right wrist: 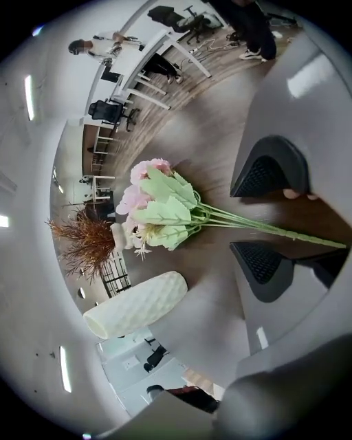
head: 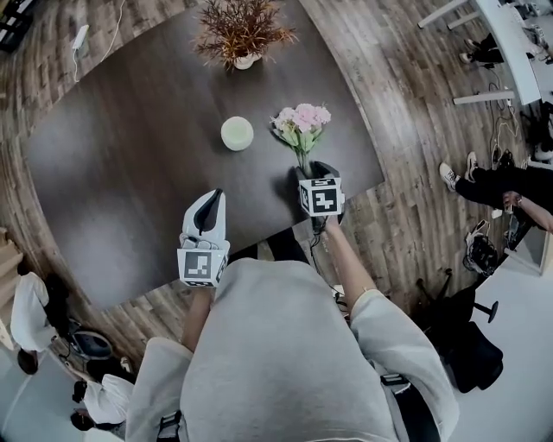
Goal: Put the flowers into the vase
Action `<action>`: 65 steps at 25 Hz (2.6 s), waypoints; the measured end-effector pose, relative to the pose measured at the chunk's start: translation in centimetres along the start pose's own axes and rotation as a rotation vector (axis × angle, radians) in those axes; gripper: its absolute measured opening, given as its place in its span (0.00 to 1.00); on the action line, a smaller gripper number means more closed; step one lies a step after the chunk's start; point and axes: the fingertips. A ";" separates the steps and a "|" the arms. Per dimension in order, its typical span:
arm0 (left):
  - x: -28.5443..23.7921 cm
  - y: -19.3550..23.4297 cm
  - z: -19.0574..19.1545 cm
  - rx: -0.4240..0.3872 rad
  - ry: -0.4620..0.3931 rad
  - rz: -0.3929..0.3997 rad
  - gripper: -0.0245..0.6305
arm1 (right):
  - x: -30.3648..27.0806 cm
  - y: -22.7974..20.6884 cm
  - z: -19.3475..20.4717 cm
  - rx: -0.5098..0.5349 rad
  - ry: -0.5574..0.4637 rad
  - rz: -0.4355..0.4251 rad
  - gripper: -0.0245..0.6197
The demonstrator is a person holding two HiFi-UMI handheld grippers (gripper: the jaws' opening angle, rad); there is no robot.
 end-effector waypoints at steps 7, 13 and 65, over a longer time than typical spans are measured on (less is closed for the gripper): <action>0.6 1.2 -0.2 -0.003 -0.002 -0.025 0.05 | -1.4 -0.6 -0.9 0.016 -0.020 0.031 0.28; 0.7 1.3 -0.5 -0.009 0.000 -0.031 0.05 | -3.0 -0.7 -1.7 0.042 -0.026 0.045 0.22; -15.4 0.7 4.6 -0.213 0.057 0.213 0.57 | 14.3 13.9 -33.3 -0.141 -1.134 -0.749 0.07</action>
Point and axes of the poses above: the fingertips, and each gripper's own axes: x backward along the fingers, y to its left, z out of its underside, and after that the axes turned 11 degrees about -y, right-handed
